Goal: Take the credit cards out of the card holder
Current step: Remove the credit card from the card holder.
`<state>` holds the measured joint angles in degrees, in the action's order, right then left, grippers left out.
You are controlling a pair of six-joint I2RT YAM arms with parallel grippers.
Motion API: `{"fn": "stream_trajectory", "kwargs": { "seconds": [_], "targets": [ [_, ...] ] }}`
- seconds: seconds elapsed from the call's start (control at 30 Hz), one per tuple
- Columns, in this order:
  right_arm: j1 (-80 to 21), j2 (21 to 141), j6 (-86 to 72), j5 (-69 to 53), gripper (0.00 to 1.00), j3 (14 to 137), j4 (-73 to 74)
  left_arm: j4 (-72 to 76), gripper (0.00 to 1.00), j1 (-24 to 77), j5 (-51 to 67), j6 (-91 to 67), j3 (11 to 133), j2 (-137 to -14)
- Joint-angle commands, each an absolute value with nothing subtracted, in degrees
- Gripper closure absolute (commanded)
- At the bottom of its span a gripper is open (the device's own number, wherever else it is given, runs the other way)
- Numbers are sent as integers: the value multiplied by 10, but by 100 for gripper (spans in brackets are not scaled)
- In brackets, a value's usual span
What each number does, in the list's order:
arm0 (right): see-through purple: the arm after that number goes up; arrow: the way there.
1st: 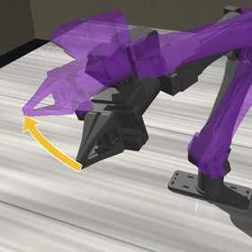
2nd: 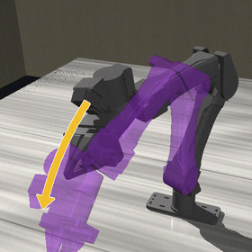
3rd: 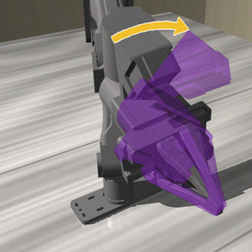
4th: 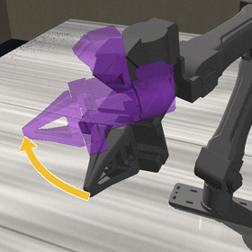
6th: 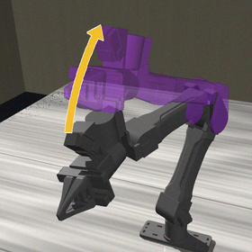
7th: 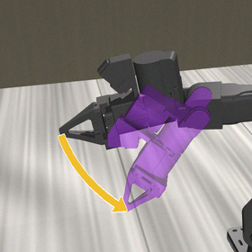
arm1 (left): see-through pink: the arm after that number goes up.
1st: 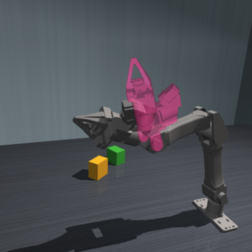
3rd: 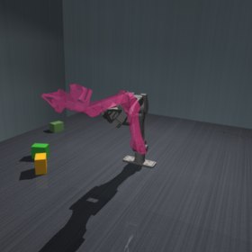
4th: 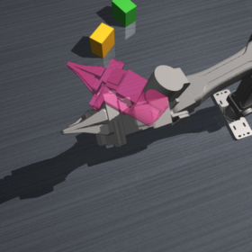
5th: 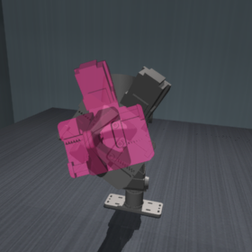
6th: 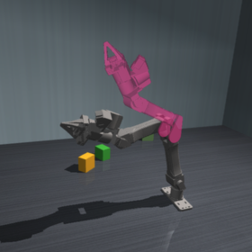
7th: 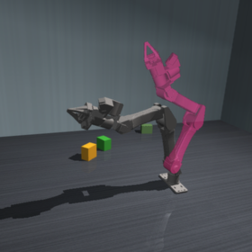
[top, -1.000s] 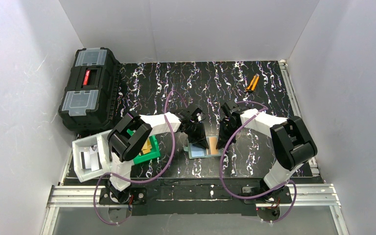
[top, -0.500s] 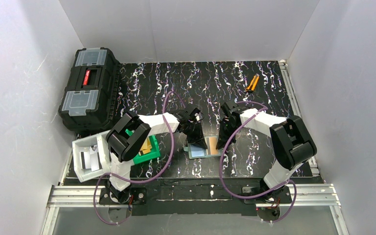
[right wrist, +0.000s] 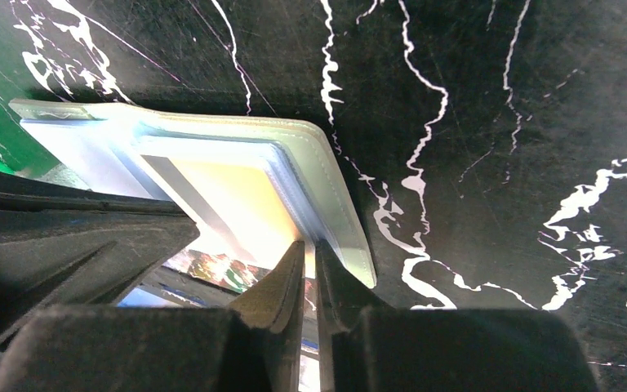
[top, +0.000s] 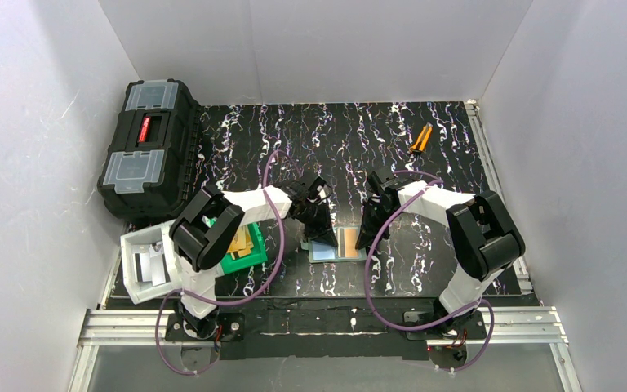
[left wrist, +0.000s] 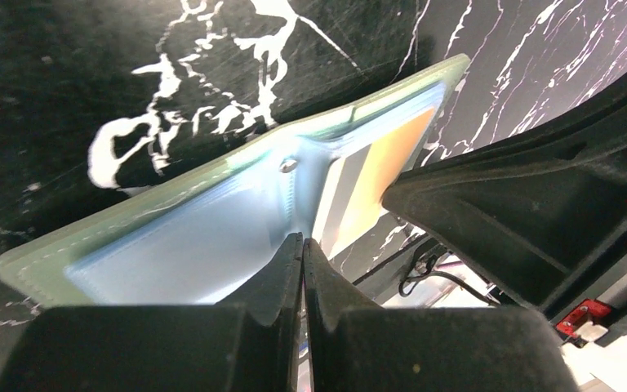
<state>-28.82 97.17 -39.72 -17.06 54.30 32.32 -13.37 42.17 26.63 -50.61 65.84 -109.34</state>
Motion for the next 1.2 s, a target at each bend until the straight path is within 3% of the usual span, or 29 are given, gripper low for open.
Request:
{"fn": "stream_trajectory", "kwargs": {
  "seconds": [0.0, 0.4, 0.53, 0.9, 1.07, 1.17],
  "targets": [
    [-291, 1005, -389, -105, 85, 517, 309, -164, 100, 405, 263, -487, 643, -1047],
    [-289, 1010, -387, -121, 79, 517, 299, -111, 100, 396, 309, -483, 634, -1044],
    [-290, 1013, -388, -122, 80, 519, 299, -93, 91, 396, 318, -493, 632, -1056],
    [-301, 1034, -383, -114, 74, 543, 319, -59, 79, 396, 311, -502, 607, -1068],
    [-309, 1041, -389, -106, 90, 549, 326, -29, 79, 396, 324, -512, 594, -1073],
    [-316, 1041, -391, -97, 91, 560, 335, -14, 79, 396, 328, -515, 586, -1077]
  ]
}}
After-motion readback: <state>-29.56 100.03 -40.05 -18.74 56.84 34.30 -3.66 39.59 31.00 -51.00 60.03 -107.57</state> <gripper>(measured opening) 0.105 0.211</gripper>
